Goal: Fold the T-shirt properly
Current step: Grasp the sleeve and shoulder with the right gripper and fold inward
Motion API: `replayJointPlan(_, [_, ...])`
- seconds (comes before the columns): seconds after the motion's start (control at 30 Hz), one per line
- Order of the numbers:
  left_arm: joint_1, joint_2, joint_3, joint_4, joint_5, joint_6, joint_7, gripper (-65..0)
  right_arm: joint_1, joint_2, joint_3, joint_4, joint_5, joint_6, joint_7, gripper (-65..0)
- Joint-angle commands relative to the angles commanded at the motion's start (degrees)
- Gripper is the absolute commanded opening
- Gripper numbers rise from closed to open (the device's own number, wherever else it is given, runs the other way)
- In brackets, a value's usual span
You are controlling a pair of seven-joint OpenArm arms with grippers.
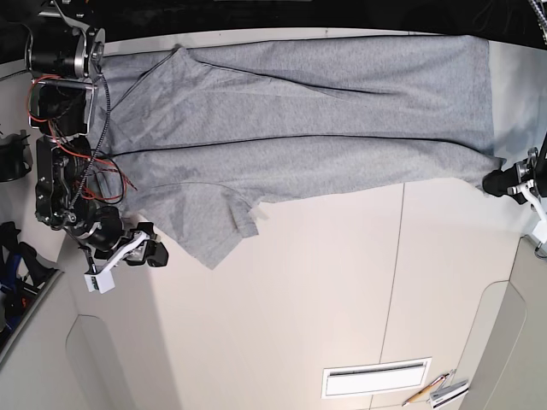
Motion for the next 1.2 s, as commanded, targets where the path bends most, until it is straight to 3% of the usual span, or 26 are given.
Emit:
replayJointPlan(0.17, [0.0, 0.0, 0.0, 0.0, -0.8, 0.0, 0.0, -65.0, -0.2, -2.1, -1.4, -2.9, -5.1, 0.0, 1.3, -33.1])
replayJointPlan(0.67, [0.0, 0.0, 0.0, 0.0, -0.8, 0.0, 0.0, -65.0, -1.5, -7.5, -2.4, -4.7, -3.8, 1.29, -2.7, -33.3])
replayJointPlan(0.73, [0.0, 0.0, 0.0, 0.0, -0.8, 0.0, 0.0, -65.0, -1.5, -7.5, -2.9, -4.7, -3.8, 1.27, -2.7, -36.9])
replayJointPlan(0.93, [0.0, 0.0, 0.0, 0.0, -0.9, 0.0, 0.0, -65.0, -1.3, -7.5, -2.9, -4.7, -3.8, 1.18, -2.6, -65.0])
replayJointPlan(1.1, [0.0, 0.0, 0.0, 0.0, -1.9, 0.0, 0.5, -65.0, -1.3, -7.4, -2.9, -2.2, -3.8, 1.2, -3.0, -65.0])
replayJointPlan(1.2, [0.0, 0.0, 0.0, 0.0, -1.9, 0.0, 1.1, -65.0, -1.3, -7.3, -2.9, 3.1, -2.7, 1.2, -7.7, -65.0])
